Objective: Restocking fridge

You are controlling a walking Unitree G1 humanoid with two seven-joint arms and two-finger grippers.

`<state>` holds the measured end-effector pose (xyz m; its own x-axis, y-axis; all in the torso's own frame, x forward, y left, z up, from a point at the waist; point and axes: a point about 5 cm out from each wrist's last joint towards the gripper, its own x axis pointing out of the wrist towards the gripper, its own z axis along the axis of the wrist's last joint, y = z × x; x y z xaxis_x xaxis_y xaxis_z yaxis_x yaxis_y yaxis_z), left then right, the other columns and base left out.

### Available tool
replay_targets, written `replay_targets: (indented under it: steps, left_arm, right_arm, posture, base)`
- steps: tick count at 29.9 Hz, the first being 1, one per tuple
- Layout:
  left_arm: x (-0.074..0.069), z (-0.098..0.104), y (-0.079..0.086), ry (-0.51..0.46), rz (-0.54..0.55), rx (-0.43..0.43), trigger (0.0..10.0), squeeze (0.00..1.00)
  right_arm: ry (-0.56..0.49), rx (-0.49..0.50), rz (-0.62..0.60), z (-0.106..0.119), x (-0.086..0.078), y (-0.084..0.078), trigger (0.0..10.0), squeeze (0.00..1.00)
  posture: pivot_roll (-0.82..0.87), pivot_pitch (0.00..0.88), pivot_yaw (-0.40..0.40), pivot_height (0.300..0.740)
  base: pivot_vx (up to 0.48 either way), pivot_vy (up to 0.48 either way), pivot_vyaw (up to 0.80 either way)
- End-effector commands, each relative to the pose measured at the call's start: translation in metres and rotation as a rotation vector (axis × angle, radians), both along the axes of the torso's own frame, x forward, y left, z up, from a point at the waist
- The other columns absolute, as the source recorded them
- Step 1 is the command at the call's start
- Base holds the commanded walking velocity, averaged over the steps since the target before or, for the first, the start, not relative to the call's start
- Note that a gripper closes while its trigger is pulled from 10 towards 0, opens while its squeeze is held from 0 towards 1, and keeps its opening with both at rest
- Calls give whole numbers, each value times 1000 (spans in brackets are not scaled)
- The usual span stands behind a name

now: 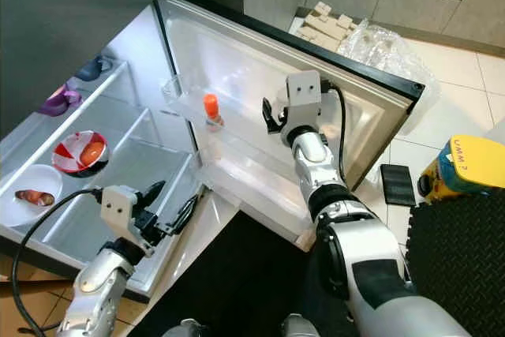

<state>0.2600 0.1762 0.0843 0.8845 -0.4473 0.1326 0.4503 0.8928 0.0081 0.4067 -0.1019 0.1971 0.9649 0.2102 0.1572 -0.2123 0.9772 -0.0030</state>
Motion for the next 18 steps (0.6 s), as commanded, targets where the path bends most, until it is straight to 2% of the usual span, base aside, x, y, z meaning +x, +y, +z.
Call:
replay_targets:
  steps: [1,9,18]
  left_arm:
    - [0,-1,2,15,-13,33,10000,0]
    - [3,1,1,9,-25,34,10000,0]
    - [5,1,0,9,-34,32,10000,0]
  right_arm:
    - [-41,47,5,12,2,1,10000,0]
    - [-135,54,75,36,3,9,10000,0]
    - [-220,42,114,48,-1,15,10000,0]
  posture:
    - [-73,196,-18,725]
    - [-82,190,-7,725]
    - [-90,183,1,725]
  base:
    - [0,0,0]
    - [0,0,0]
    - [0,0,0]
